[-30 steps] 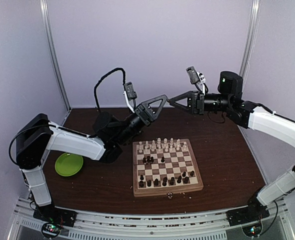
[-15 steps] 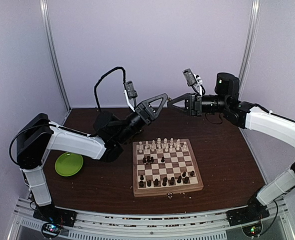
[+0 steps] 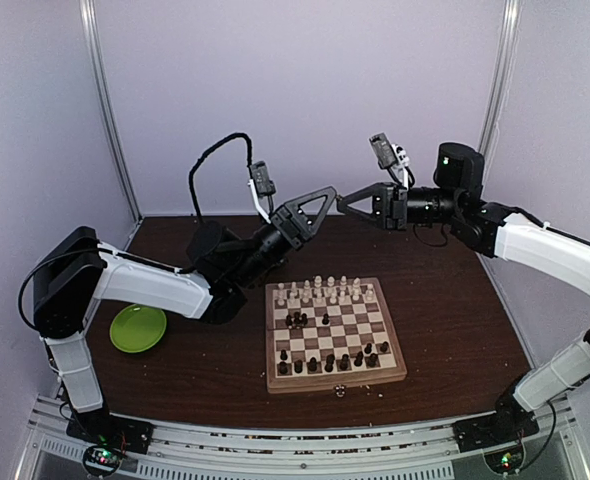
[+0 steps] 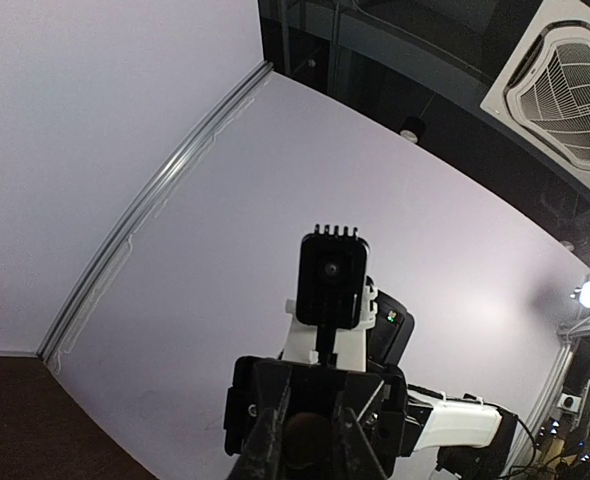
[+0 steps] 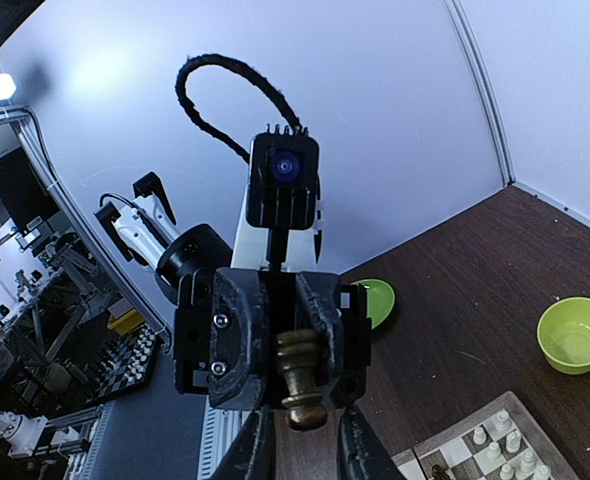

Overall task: Set up the chess pieces on the board
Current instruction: Pass from the left arm to the right

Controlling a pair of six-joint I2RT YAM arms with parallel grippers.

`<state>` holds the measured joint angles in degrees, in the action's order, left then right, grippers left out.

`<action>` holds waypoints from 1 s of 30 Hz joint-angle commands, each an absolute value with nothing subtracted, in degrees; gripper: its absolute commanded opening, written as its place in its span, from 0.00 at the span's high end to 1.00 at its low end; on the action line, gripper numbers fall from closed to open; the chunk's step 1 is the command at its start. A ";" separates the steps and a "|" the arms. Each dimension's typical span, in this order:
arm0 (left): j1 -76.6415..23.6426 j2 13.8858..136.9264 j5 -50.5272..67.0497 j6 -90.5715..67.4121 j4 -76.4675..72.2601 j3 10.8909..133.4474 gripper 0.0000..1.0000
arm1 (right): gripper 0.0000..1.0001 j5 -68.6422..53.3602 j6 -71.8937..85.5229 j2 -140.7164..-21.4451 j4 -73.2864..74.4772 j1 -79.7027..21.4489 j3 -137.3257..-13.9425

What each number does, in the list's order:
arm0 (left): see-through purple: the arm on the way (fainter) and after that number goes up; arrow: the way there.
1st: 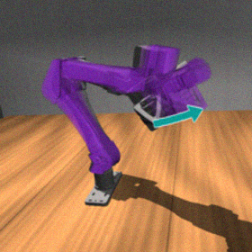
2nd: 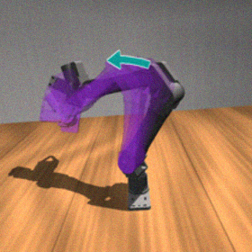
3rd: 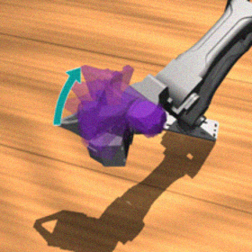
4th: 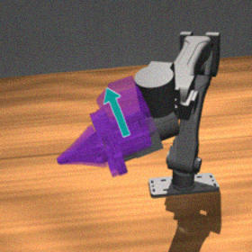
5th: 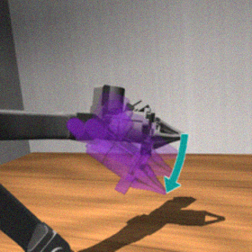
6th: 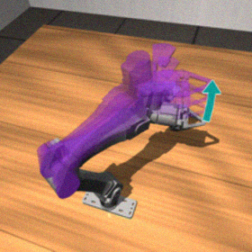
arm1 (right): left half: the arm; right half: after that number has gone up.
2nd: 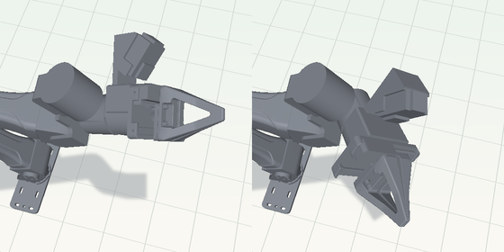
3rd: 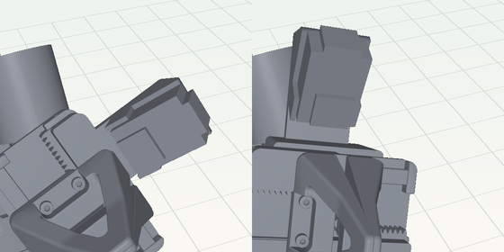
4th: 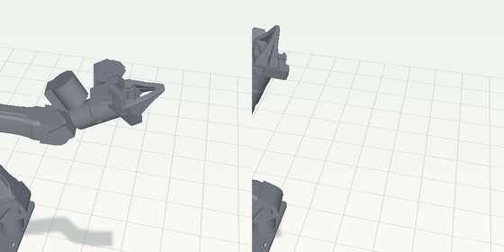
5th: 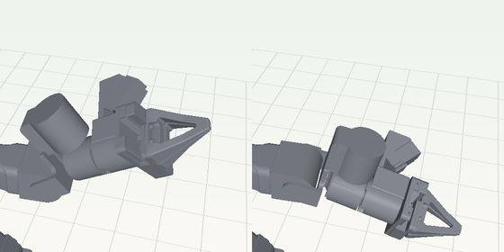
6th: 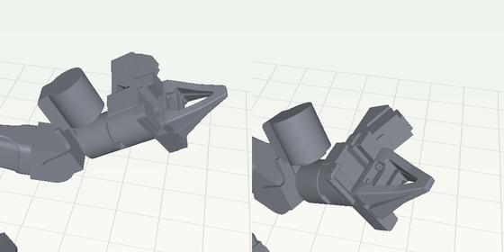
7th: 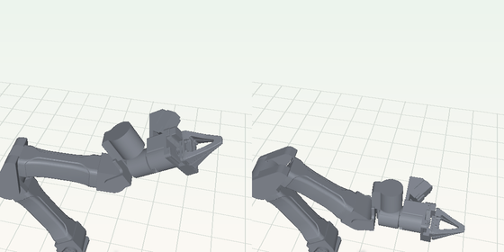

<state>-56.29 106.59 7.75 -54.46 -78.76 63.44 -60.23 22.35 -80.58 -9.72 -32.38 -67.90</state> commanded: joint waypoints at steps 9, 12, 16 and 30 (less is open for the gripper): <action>-56.38 107.49 8.77 -53.75 -80.53 65.06 0.91 | 0.74 -59.52 25.91 -79.78 -14.71 -32.43 -69.13; -56.43 107.53 8.79 -53.78 -80.51 65.08 0.91 | 0.78 -59.91 26.04 -80.23 -14.59 -32.43 -69.27; -56.43 107.47 8.70 -53.64 -80.51 64.98 0.91 | 0.82 -60.14 25.81 -80.41 -14.62 -32.43 -69.00; -55.88 100.03 4.42 -47.51 -66.44 59.99 0.54 | 0.92 -58.42 9.81 -78.17 3.18 -30.62 -71.02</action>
<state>-56.34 106.34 7.05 -53.04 -75.81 62.98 -59.57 20.03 -80.47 -7.79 -31.86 -68.18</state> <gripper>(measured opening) 0.380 0.101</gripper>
